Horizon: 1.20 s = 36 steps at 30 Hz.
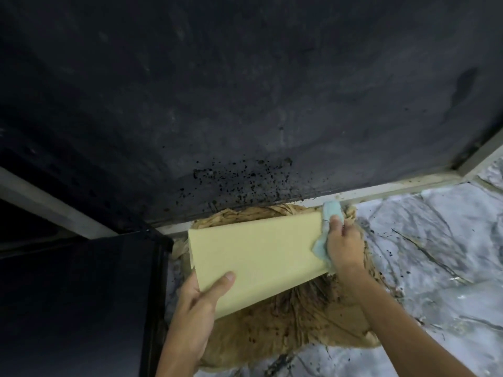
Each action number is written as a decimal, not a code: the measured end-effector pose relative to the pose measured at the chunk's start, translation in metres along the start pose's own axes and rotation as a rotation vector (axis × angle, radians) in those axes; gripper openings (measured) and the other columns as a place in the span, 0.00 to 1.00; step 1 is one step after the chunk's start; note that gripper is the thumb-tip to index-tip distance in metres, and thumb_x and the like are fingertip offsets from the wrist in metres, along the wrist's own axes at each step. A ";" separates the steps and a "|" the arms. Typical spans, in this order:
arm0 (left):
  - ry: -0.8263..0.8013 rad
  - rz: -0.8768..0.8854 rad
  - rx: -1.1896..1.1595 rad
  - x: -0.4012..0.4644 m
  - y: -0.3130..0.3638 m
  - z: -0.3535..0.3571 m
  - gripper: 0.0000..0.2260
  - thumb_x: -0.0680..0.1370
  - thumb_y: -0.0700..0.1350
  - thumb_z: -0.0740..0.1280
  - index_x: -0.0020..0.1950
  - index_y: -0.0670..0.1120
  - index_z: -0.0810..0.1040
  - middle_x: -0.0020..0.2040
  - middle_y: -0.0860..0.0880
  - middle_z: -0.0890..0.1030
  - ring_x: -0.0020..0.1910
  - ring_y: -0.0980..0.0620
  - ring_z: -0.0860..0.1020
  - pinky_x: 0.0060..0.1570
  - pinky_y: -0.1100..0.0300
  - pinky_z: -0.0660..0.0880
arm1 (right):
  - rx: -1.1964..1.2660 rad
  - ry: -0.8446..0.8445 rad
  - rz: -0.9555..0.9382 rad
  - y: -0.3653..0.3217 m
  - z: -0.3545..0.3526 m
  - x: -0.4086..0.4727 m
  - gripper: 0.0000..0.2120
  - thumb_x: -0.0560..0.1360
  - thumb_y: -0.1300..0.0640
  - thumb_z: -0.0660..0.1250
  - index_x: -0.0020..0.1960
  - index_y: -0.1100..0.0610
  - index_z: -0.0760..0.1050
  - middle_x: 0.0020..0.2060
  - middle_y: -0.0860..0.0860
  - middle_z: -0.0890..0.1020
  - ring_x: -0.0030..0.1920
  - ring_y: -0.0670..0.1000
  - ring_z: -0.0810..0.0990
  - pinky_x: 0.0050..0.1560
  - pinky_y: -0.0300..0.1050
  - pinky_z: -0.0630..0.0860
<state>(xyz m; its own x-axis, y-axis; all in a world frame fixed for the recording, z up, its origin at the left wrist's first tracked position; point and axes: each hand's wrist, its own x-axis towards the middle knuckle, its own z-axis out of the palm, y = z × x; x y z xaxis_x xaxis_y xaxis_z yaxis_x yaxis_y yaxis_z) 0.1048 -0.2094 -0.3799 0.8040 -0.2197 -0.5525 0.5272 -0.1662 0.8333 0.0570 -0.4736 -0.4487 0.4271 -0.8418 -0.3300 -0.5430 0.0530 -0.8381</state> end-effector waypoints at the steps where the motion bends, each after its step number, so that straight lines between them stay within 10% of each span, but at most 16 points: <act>1: 0.002 -0.009 0.012 0.000 -0.001 0.000 0.19 0.74 0.44 0.76 0.65 0.50 0.81 0.61 0.50 0.87 0.64 0.46 0.82 0.71 0.42 0.73 | -0.053 0.023 -0.089 0.006 -0.003 -0.010 0.21 0.83 0.46 0.53 0.58 0.62 0.74 0.47 0.56 0.79 0.51 0.61 0.79 0.50 0.52 0.73; 6: -0.044 -0.007 0.041 0.002 0.007 0.005 0.16 0.77 0.41 0.73 0.64 0.49 0.82 0.59 0.51 0.88 0.62 0.47 0.84 0.68 0.44 0.76 | -0.118 -0.062 -0.576 0.012 0.017 -0.087 0.23 0.82 0.48 0.53 0.75 0.55 0.65 0.72 0.46 0.69 0.76 0.47 0.59 0.77 0.47 0.51; 11: -0.072 0.008 0.063 -0.002 0.011 0.009 0.15 0.79 0.39 0.71 0.65 0.47 0.82 0.57 0.48 0.89 0.59 0.48 0.86 0.60 0.49 0.79 | -0.391 -0.294 -0.936 -0.041 0.059 -0.102 0.22 0.84 0.48 0.51 0.74 0.55 0.66 0.73 0.50 0.71 0.76 0.50 0.63 0.75 0.54 0.57; 17: -0.012 -0.014 -0.010 -0.007 0.005 0.006 0.19 0.73 0.42 0.74 0.65 0.46 0.81 0.58 0.48 0.88 0.61 0.46 0.84 0.65 0.47 0.77 | -0.607 -0.148 -0.565 -0.015 0.022 -0.019 0.27 0.82 0.38 0.46 0.76 0.49 0.61 0.75 0.50 0.67 0.76 0.54 0.61 0.76 0.55 0.56; 22: -0.052 -0.155 -0.002 -0.009 0.024 0.003 0.27 0.65 0.41 0.76 0.64 0.44 0.81 0.57 0.45 0.89 0.59 0.43 0.84 0.58 0.46 0.79 | -0.383 -0.053 -0.384 -0.004 0.005 0.012 0.21 0.81 0.44 0.56 0.60 0.60 0.73 0.41 0.59 0.82 0.44 0.62 0.82 0.41 0.50 0.73; 25: -0.014 -0.255 0.014 0.016 0.050 0.002 0.16 0.74 0.49 0.74 0.59 0.43 0.84 0.54 0.39 0.89 0.55 0.40 0.85 0.51 0.49 0.80 | -0.292 -0.128 -0.384 0.004 -0.005 0.015 0.21 0.80 0.42 0.58 0.60 0.58 0.76 0.41 0.55 0.83 0.43 0.57 0.81 0.43 0.49 0.75; 30: 0.191 -0.276 0.114 0.058 0.061 0.007 0.36 0.65 0.66 0.74 0.67 0.48 0.79 0.59 0.40 0.85 0.53 0.37 0.85 0.51 0.38 0.83 | -0.132 -0.182 -0.392 0.017 -0.023 0.018 0.17 0.81 0.45 0.60 0.62 0.53 0.78 0.46 0.49 0.84 0.45 0.40 0.80 0.41 0.36 0.74; 36: 0.096 -0.121 0.230 0.009 0.067 0.019 0.26 0.71 0.63 0.75 0.58 0.46 0.80 0.54 0.42 0.87 0.53 0.39 0.86 0.55 0.37 0.82 | 0.046 -0.029 -0.026 0.054 -0.061 0.004 0.21 0.79 0.40 0.59 0.53 0.57 0.78 0.39 0.55 0.82 0.42 0.57 0.81 0.44 0.54 0.79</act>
<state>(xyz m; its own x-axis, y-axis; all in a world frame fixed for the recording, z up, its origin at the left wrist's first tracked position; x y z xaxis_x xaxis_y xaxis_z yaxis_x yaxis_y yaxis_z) 0.1424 -0.2412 -0.3292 0.7672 -0.0943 -0.6345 0.5537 -0.4020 0.7292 -0.0149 -0.5064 -0.4687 0.4619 -0.8274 -0.3194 -0.4975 0.0564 -0.8656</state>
